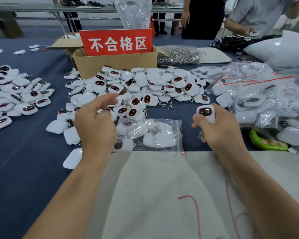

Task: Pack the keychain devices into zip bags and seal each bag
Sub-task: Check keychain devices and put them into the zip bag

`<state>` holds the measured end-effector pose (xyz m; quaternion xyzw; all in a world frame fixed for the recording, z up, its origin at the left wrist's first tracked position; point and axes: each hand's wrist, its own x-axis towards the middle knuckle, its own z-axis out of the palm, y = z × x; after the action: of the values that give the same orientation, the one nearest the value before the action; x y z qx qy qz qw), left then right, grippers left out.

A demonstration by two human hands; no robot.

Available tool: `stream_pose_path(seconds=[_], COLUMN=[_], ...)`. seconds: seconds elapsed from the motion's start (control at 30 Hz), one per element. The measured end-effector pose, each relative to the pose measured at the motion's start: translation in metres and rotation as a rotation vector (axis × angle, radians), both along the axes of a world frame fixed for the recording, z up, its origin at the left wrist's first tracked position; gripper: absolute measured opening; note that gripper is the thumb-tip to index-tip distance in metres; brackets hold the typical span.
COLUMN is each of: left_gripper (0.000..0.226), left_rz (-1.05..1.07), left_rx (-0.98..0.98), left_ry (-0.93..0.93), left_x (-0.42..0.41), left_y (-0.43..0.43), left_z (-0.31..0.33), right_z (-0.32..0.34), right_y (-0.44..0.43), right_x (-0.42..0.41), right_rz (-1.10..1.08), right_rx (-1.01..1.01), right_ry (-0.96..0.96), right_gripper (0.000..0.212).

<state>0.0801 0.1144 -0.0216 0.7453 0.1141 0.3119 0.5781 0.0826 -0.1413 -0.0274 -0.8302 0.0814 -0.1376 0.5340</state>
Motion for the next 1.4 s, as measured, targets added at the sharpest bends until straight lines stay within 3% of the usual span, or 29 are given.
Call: stream_pose_path(seconds=[0.1, 0.23, 0.33, 0.43, 0.6, 0.73, 0.9, 1.07, 1.13, 1.3, 1.4], left_gripper=[0.064, 0.062, 0.063, 0.065, 0.06, 0.064, 0.049, 0.068, 0.072, 0.032, 0.025], left_rz=[-0.02, 0.006, 0.042, -0.003, -0.071, -0.058, 0.028, -0.097, -0.166, -0.263, -0.251], left_rx=[-0.046, 0.449, 0.529, 0.414, 0.416, 0.428, 0.637, 0.492, 0.525, 0.481, 0.502], left_ry=[0.11, 0.426, 0.355, 0.27, 0.154, 0.21, 0.326, 0.266, 0.261, 0.242, 0.237], left_x=[0.001, -0.011, -0.013, -0.009, -0.012, -0.008, -0.005, -0.007, -0.007, -0.006, -0.006], left_y=[0.005, 0.002, 0.001, 0.0, -0.014, -0.013, -0.012, -0.01, -0.011, -0.018, -0.019], left_z=[0.0, -0.01, -0.011, -0.008, -0.003, -0.005, -0.01, -0.008, -0.009, -0.012, -0.012], right_z=[0.005, 0.011, 0.012, 0.014, 0.019, 0.019, 0.019, 0.019, 0.019, 0.017, 0.016], right_y=[0.002, 0.006, 0.007, 0.008, 0.008, 0.01, 0.01, 0.008, 0.007, 0.006, 0.008], right_x=[-0.005, -0.015, -0.023, -0.023, -0.02, -0.019, -0.018, -0.018, -0.018, -0.018, -0.016], right_rz=[0.028, -0.016, -0.007, 0.025, 0.055, 0.083, 0.098, 0.116, 0.108, 0.098, 0.084], right_rx=[0.348, 0.673, 0.781, 0.774, 0.812, 0.811, 0.807, 0.806, 0.799, 0.77, 0.756], right_ry=[0.109, 0.128, 0.123, 0.159, 0.204, 0.183, 0.185, 0.17, 0.178, 0.189, 0.205], right_gripper=[0.015, 0.016, 0.016, 0.019, 0.02, 0.022, 0.025, 0.026, 0.026, 0.024, 0.023])
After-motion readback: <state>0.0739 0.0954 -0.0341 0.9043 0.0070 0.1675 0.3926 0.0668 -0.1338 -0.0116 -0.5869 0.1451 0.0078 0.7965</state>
